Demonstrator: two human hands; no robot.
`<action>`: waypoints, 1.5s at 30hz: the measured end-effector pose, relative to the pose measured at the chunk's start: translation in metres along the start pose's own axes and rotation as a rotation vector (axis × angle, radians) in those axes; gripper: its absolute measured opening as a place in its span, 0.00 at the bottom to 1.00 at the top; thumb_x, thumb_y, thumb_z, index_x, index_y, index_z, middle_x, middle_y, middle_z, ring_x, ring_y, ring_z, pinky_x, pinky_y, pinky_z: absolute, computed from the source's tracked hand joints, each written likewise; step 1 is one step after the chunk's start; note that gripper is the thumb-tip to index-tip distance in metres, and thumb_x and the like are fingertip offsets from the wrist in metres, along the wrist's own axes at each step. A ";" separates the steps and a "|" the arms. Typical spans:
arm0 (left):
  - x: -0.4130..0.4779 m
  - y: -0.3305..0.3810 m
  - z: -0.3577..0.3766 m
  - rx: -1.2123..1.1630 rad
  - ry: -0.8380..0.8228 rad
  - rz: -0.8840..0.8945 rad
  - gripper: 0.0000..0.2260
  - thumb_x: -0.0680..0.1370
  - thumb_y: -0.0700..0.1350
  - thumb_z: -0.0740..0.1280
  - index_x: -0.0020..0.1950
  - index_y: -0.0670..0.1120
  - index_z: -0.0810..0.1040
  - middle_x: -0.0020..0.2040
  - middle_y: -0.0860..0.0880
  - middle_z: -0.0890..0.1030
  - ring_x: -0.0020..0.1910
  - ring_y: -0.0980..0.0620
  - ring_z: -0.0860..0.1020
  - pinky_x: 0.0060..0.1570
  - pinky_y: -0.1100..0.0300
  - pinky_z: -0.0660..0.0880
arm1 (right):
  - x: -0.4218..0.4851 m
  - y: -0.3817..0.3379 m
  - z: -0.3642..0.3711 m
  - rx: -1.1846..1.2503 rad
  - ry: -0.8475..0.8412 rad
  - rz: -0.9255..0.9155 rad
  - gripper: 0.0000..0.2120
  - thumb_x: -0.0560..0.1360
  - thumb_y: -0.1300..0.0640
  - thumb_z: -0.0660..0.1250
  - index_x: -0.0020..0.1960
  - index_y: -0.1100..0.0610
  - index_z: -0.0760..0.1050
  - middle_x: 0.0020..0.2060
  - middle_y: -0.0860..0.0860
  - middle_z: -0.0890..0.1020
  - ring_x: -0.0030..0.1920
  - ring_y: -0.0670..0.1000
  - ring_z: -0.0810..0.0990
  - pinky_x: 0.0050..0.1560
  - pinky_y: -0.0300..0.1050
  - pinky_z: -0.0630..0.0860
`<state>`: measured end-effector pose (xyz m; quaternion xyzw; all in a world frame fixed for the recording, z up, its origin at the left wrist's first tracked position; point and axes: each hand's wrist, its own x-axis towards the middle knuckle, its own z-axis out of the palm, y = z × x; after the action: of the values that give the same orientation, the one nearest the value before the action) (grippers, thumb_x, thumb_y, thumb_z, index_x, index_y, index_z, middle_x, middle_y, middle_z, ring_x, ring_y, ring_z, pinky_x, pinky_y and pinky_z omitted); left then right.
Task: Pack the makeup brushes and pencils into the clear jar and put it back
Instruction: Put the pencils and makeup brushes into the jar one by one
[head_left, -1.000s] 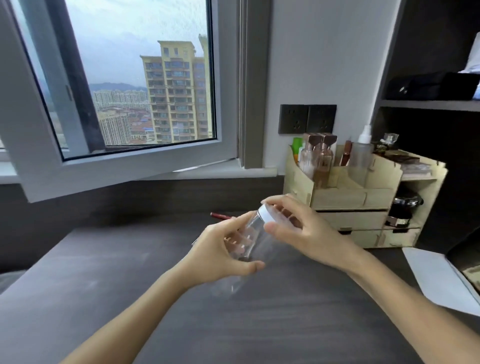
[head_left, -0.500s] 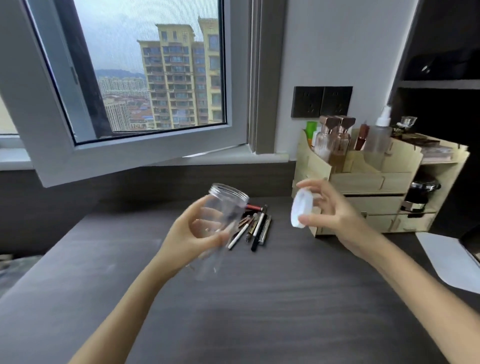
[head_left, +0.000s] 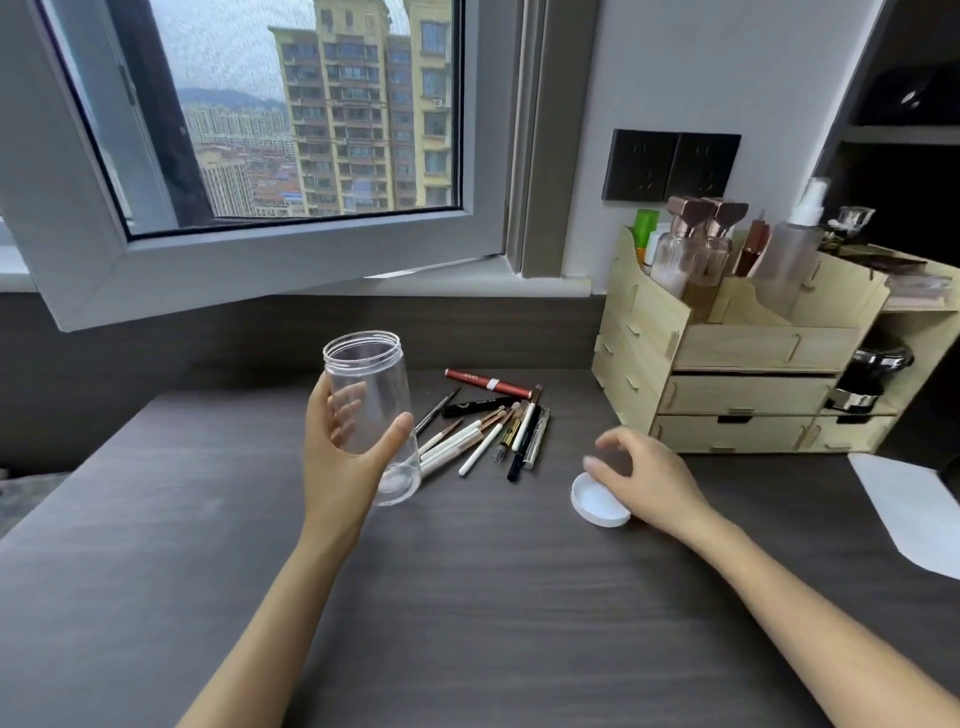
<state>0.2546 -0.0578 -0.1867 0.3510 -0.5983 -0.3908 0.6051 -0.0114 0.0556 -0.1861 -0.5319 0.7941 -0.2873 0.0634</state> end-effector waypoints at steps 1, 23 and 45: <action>-0.002 0.001 -0.001 0.020 0.015 0.019 0.33 0.69 0.42 0.75 0.70 0.55 0.65 0.57 0.59 0.75 0.58 0.58 0.74 0.61 0.62 0.69 | 0.012 -0.010 0.003 0.011 0.066 0.028 0.13 0.74 0.48 0.65 0.52 0.56 0.77 0.50 0.50 0.81 0.52 0.52 0.78 0.47 0.44 0.70; -0.006 -0.001 -0.005 0.393 0.047 0.335 0.40 0.64 0.49 0.78 0.72 0.55 0.63 0.58 0.66 0.71 0.57 0.57 0.73 0.60 0.53 0.73 | 0.062 -0.104 -0.027 1.006 0.347 -0.019 0.18 0.72 0.70 0.63 0.57 0.53 0.71 0.34 0.53 0.78 0.25 0.44 0.76 0.22 0.35 0.73; 0.002 -0.010 -0.017 0.780 -0.146 0.625 0.30 0.66 0.50 0.73 0.66 0.49 0.70 0.60 0.48 0.81 0.58 0.48 0.74 0.57 0.53 0.70 | 0.011 -0.106 0.016 0.388 0.025 -0.337 0.06 0.73 0.59 0.68 0.44 0.56 0.84 0.42 0.47 0.84 0.46 0.39 0.76 0.49 0.32 0.69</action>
<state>0.2711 -0.0649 -0.1957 0.3267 -0.8169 0.0384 0.4737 0.0764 0.0112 -0.1420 -0.6310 0.6248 -0.4474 0.1059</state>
